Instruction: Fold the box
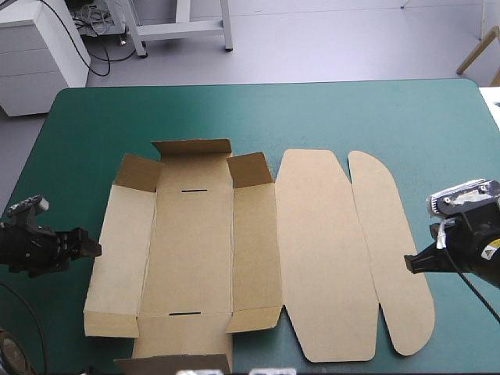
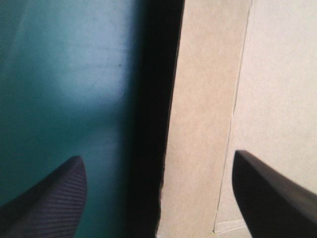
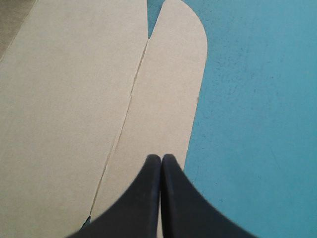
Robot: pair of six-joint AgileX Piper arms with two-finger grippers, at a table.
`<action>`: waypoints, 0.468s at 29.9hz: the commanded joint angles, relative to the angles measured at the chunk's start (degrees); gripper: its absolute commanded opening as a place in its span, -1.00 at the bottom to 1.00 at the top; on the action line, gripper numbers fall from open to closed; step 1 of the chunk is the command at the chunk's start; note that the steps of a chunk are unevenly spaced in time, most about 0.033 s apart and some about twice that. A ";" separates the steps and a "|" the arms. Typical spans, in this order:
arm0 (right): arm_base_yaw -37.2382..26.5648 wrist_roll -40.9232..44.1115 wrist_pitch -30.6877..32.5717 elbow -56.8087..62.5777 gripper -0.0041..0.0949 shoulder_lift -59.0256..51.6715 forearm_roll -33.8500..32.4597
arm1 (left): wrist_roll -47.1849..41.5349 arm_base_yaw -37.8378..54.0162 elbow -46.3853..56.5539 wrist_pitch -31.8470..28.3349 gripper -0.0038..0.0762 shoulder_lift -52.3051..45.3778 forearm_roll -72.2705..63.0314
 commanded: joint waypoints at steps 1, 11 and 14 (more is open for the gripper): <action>-0.24 -0.20 -3.34 -1.43 -0.96 -0.40 0.30 | 1.39 -0.06 1.87 3.80 0.53 -1.33 -3.38; -0.24 -0.20 -3.34 -1.43 -0.96 -0.40 0.42 | 1.78 -1.71 8.19 0.54 0.53 -1.33 -3.81; -0.24 -0.20 -3.34 -1.43 -0.96 -0.40 0.53 | 2.38 -4.08 8.31 0.65 0.53 -1.33 -3.71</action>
